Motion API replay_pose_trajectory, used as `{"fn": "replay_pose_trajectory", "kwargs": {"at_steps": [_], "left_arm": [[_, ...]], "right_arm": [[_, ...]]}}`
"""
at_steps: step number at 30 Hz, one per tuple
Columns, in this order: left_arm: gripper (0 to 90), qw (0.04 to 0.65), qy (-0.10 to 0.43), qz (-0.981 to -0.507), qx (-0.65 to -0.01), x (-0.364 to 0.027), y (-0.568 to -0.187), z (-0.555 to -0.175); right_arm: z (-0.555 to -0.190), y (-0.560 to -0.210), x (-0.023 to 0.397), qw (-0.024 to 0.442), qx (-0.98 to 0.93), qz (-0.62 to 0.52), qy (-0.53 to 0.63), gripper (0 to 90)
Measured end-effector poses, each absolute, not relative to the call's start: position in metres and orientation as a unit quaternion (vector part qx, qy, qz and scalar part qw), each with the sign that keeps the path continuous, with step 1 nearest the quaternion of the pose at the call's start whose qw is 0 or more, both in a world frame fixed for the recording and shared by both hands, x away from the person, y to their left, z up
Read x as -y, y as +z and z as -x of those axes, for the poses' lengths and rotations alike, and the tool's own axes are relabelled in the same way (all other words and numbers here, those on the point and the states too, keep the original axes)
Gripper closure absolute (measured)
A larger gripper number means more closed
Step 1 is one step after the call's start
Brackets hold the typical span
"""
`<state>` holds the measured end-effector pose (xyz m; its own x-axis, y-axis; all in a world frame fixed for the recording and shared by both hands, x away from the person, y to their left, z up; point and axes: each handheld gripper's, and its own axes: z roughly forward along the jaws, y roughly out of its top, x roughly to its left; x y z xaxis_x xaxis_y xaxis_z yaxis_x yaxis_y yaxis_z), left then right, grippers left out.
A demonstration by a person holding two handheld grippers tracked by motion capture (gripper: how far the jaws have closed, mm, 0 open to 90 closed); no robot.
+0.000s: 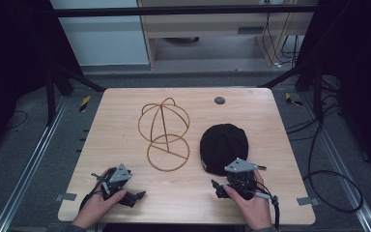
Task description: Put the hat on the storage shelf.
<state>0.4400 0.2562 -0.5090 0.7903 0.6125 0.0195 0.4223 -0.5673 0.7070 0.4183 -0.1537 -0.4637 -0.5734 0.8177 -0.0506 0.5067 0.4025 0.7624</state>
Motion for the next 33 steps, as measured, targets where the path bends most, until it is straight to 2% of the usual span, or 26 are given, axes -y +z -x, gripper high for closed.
{"fn": "replay_pose_trajectory", "kwargs": {"at_steps": [3, 5, 10, 20, 29, 33], "left_arm": [[0.0, 0.359, 0.132, -0.875, -0.296, -0.256, -0.509, -0.44], [0.0, 0.359, 0.132, -0.875, -0.296, -0.256, -0.509, -0.44], [0.0, 0.359, 0.132, -0.875, -0.296, -0.256, -0.509, -0.44], [0.0, 0.359, 0.132, -0.875, -0.295, -0.256, -0.509, -0.44], [0.0, 0.359, 0.133, -0.875, -0.295, -0.256, -0.509, -0.44], [0.0, 0.359, 0.132, -0.875, -0.296, -0.256, -0.509, -0.44]], "right_arm": [[-0.42, -0.46, 0.16, 0.199, -0.805, -0.418, 0.371, 10.2], [-0.422, -0.459, 0.162, 0.212, -0.809, -0.424, 0.348, 9.8], [-0.435, -0.449, 0.171, 0.197, -0.821, -0.432, 0.316, 6.3], [-0.451, -0.424, 0.18, 0.191, -0.838, -0.426, 0.281, 7.7], [-0.478, -0.398, 0.185, 0.171, -0.864, -0.403, 0.248, 13.2], [-0.492, -0.386, 0.181, 0.145, -0.881, -0.383, 0.236, 16.1]]}}
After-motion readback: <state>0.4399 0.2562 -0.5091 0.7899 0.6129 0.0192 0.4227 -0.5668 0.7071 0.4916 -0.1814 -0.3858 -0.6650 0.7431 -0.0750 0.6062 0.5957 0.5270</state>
